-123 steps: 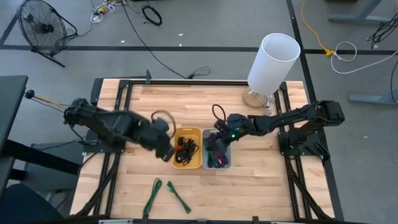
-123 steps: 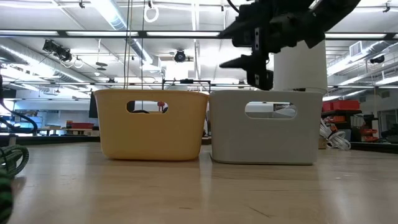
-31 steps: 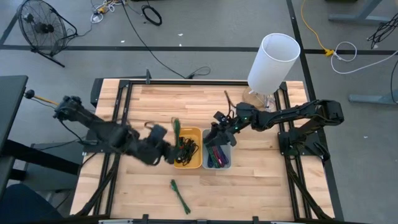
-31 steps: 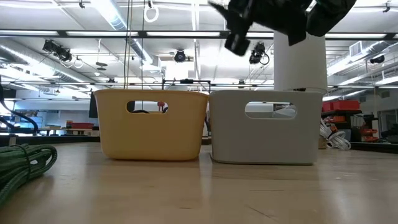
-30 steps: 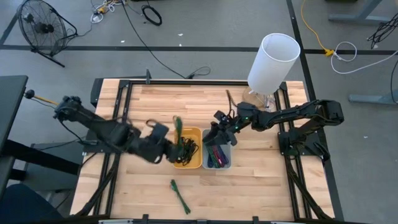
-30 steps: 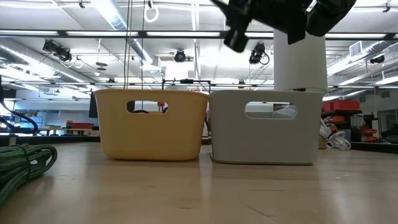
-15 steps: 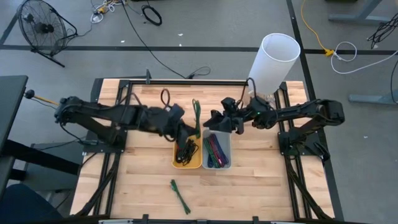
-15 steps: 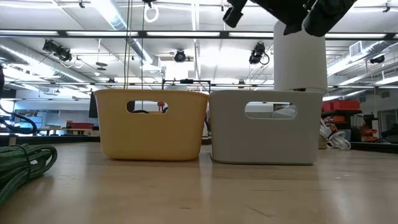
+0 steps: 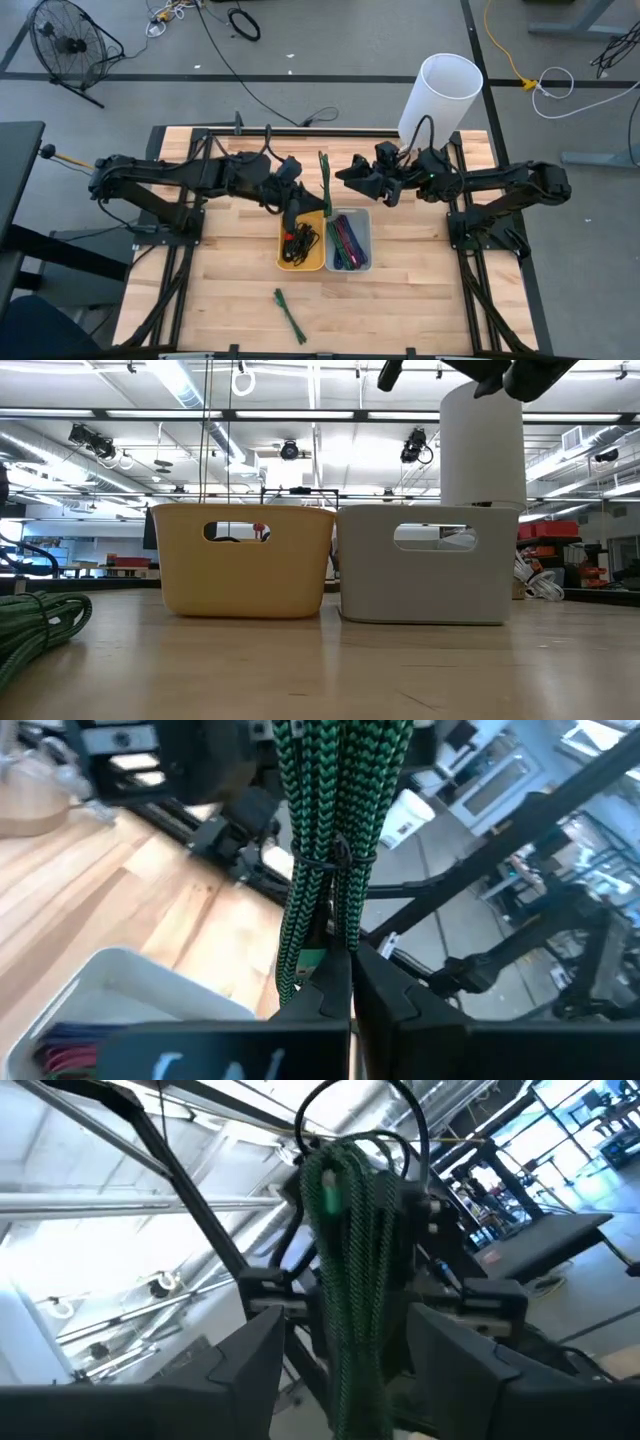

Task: Pick & Place USB Port
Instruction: Put the black green charger cable into the gray bin

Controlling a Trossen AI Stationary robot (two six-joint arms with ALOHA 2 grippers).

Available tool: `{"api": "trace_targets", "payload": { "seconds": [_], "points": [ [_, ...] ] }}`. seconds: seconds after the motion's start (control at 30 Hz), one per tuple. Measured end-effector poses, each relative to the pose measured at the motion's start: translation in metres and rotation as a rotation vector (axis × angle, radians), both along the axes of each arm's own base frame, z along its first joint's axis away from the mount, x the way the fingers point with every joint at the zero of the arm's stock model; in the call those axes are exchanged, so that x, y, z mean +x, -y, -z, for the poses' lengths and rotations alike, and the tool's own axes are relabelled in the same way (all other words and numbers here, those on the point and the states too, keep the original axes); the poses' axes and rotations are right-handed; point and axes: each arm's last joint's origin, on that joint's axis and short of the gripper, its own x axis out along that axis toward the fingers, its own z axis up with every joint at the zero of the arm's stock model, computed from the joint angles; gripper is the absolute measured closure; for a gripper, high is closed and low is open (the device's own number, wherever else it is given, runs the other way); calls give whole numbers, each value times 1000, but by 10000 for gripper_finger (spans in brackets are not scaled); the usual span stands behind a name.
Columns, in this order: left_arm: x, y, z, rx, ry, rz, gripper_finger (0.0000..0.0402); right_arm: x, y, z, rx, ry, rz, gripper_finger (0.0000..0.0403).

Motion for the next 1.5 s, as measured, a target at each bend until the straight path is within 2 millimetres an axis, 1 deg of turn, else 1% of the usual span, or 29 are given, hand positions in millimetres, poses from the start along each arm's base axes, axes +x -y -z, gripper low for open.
{"api": "trace_targets", "payload": {
  "seconds": [0.3, 0.4, 0.53, 0.8, 1.0, 1.07, 1.1, 1.17, 1.23, 1.27, 1.43, 1.5],
  "points": [
    [2, -5, 0, 13, 8, -3, 401, 1, 1, 2, -2, -21, 47, 190],
    [7, -8, 5, -2, -7, -11, 401, 0, 1, 1, -6, -14, 49, 190],
    [19, -13, 13, -45, -6, -16, 401, 1, 1, 1, -9, -17, 49, 190],
    [41, -23, 26, -102, 17, 17, 401, 2, 0, 4, -34, -46, 41, 190],
    [44, -24, 27, -121, 28, 27, 401, 4, 1, 12, -40, -125, 44, 193],
    [44, -24, 27, -119, 30, 28, 401, 5, 1, 14, -38, -145, 44, 208],
    [44, -24, 27, -117, 31, 28, 400, 5, 1, 14, -35, -152, 43, 225],
    [44, -24, 27, -118, 29, 27, 396, 5, 1, 15, -26, -165, 45, 278],
    [43, -24, 27, -116, 24, 26, 391, 5, 1, 14, -43, -150, 50, 353],
    [43, -24, 27, -117, 24, 27, 389, 5, 1, 13, -57, -138, 53, 374],
    [43, -24, 27, -116, 31, 29, 376, 4, 0, 11, -49, -128, 45, 383],
    [43, -23, 26, -117, 32, 56, 371, 4, 0, 11, -46, -129, 44, 383]
  ]
}}
